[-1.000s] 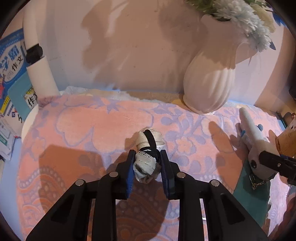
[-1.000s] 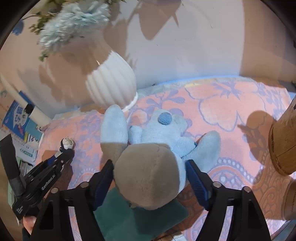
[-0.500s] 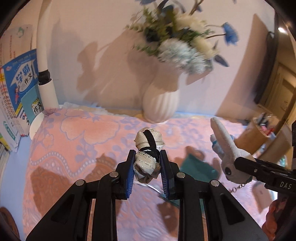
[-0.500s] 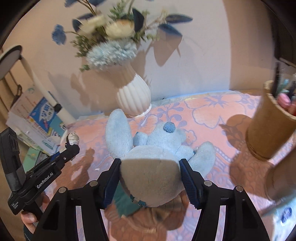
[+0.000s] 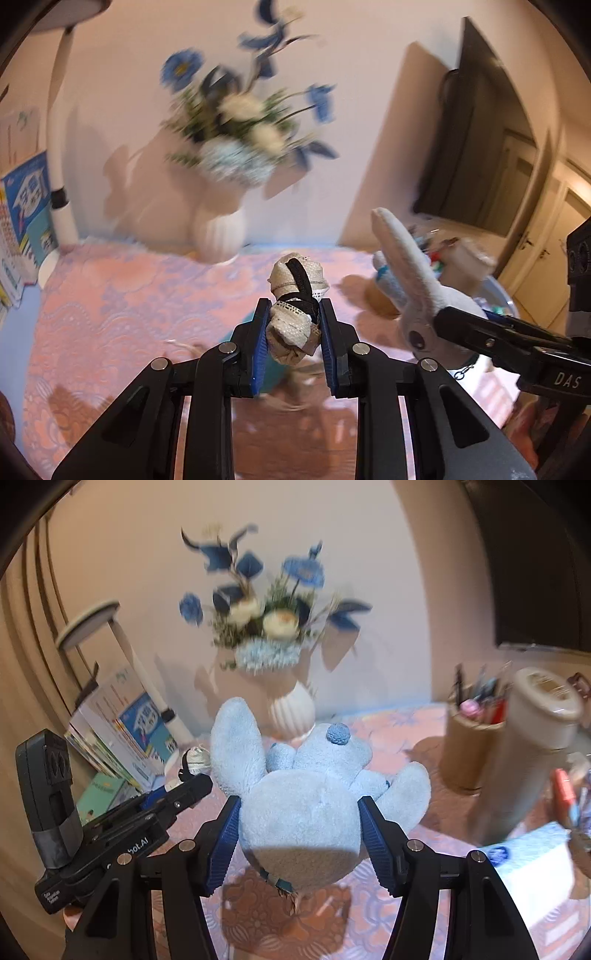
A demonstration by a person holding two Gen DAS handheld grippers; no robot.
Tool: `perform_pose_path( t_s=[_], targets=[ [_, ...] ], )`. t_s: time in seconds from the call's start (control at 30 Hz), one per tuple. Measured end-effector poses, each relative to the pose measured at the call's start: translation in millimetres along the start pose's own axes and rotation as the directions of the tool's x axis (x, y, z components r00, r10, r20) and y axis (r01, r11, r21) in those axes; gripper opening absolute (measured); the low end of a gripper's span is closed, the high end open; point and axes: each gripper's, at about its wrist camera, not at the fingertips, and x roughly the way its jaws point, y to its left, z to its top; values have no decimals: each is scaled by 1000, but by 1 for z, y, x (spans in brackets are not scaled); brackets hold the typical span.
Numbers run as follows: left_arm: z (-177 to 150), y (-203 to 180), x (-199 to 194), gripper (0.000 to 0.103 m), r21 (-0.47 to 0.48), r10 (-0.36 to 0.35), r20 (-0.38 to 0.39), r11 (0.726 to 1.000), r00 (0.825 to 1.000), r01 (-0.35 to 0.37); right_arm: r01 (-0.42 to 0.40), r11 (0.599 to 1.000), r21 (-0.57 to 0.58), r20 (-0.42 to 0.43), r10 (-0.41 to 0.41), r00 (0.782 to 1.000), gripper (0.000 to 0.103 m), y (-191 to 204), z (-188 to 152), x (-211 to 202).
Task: Organize soft objects
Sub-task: 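Carry the white bundle and light-blue plush to the glass bowl and release both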
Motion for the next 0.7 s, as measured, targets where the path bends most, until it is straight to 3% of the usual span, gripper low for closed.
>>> perform_pose_path(
  t_s=[0.13, 0.23, 0.33, 0.47, 0.53, 0.6, 0.7],
  targets=[
    [5, -43, -13, 22, 37, -48, 28, 998, 998, 47, 29, 999, 15, 53, -29, 998, 62, -15, 1, -37],
    [10, -74, -17, 22, 66, -88, 41, 994, 995, 85, 57, 997, 56, 46, -59, 997, 62, -36, 1, -62],
    [16, -112, -19, 22, 108, -180, 46, 979, 983, 175, 58, 993, 100, 88, -67, 994, 62, -59, 2, -91],
    [24, -172, -5, 22, 167, -266, 13, 951, 964, 260, 167, 973, 157, 183, -194, 964, 54, -104, 7, -141],
    [26, -202, 4, 22, 205, -290, -7, 936, 957, 285, 202, 959, 199, 203, -242, 949, 43, -128, 8, -156],
    [25, -237, 19, 22, 240, -313, -28, 920, 949, 311, 214, 935, 283, 211, -278, 937, 42, -168, 5, -171],
    [22, -276, 58, 22, 251, -299, -62, 919, 952, 304, 269, 912, 309, 192, -336, 922, 42, -219, 9, -159]
  ],
)
